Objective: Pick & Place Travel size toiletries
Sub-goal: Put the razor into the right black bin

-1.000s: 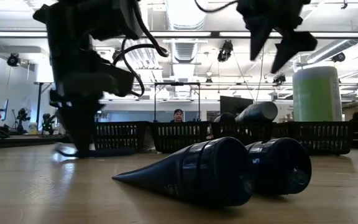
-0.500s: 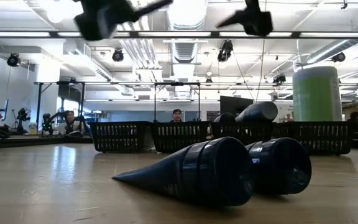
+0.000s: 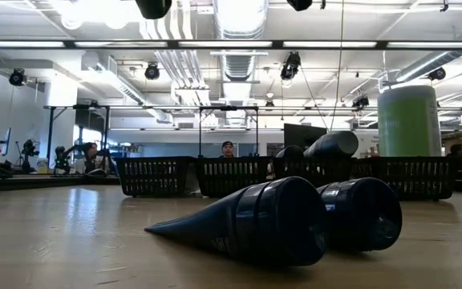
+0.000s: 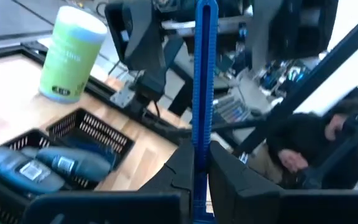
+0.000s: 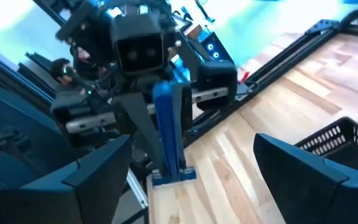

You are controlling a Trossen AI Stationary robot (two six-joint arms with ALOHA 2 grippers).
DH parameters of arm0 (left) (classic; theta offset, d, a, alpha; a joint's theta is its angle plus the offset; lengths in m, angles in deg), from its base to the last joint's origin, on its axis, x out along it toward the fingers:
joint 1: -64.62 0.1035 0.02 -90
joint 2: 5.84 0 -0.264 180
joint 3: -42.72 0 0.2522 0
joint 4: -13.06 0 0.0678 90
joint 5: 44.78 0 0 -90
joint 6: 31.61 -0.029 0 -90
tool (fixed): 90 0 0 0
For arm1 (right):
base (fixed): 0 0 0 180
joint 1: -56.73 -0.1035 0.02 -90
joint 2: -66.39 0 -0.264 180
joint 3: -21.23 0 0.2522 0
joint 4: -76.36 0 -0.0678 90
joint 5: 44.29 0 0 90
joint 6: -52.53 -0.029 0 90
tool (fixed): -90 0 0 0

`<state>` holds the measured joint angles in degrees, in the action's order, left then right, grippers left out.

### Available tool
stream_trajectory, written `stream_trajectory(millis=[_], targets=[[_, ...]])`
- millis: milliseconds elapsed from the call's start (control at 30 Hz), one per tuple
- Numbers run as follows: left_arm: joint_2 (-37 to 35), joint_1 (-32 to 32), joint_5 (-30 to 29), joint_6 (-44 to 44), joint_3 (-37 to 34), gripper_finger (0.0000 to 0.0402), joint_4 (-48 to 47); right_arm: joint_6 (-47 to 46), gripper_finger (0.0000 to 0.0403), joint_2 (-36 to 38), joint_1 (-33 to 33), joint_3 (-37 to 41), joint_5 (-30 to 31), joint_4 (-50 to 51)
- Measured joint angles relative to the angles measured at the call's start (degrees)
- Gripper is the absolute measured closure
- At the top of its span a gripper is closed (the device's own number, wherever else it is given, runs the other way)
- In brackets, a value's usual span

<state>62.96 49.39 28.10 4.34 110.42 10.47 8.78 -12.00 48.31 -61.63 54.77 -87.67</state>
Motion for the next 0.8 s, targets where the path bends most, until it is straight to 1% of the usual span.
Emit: stream_trajectory(millis=[133,233,367,500,567,800], targets=[[0.0,1.7,0.0,0.3,0.0,0.0378,2.3,2.5,0.0067,-0.1,-0.4,0.0,0.0,0.2],[0.3,2.5,0.2,0.4,0.0,0.0378,2.7,3.3,0.0074,-0.1,-0.4,0.0,0.0,0.1],[1.8,2.8,3.0,1.1,0.0,0.0378,5.8,3.8,0.0095,-0.5,-0.4,0.0,0.0,-2.0],[3.5,2.8,3.8,2.3,0.0,0.0378,6.0,3.9,0.0115,-0.5,-0.3,0.0,0.1,-2.2],[4.2,2.8,4.6,2.7,0.0,0.0378,7.7,3.9,0.0123,-0.5,-0.3,0.0,0.1,-2.1],[4.7,2.8,5.6,2.9,0.0,0.0378,10.2,3.8,0.0157,-0.5,-0.3,0.0,0.1,-1.4]])
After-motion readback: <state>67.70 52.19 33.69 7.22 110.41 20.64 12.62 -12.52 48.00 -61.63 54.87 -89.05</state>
